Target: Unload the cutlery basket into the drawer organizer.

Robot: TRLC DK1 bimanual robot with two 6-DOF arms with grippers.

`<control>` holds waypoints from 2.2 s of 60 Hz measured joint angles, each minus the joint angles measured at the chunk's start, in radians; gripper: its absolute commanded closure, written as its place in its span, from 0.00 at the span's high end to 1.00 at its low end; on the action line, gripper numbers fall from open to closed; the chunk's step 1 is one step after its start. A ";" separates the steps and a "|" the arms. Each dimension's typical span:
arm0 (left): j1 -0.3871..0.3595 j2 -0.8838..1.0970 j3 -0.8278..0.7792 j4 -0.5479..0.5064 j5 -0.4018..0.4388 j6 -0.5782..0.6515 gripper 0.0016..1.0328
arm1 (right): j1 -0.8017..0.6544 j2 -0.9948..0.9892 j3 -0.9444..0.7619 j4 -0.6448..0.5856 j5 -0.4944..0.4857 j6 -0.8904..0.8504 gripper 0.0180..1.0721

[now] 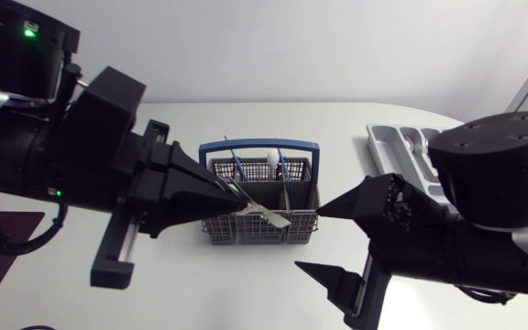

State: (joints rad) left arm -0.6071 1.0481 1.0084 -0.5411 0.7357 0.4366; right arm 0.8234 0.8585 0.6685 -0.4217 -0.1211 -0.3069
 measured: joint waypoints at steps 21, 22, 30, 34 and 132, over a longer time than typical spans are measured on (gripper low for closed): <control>-0.071 0.084 0.000 0.002 0.000 -0.016 0.03 | 0.027 0.017 0.000 0.107 -0.026 -0.077 0.63; -0.072 0.085 0.000 0.003 0.000 -0.017 0.03 | 0.027 0.018 -0.001 0.111 -0.028 -0.082 0.60; -0.085 0.105 0.000 0.003 0.000 -0.020 0.03 | 0.032 0.029 -0.006 0.149 -0.035 -0.111 0.45; -0.089 0.109 0.000 0.005 0.000 -0.024 0.03 | 0.033 0.040 -0.016 0.165 -0.040 -0.121 0.37; -0.042 0.009 0.001 0.085 -0.500 -0.114 0.58 | -0.094 -0.014 -0.116 0.005 0.208 -0.083 0.05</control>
State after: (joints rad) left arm -0.6491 1.0569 1.0096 -0.4561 0.2356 0.3229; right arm 0.7292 0.8448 0.5522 -0.4164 0.0864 -0.3897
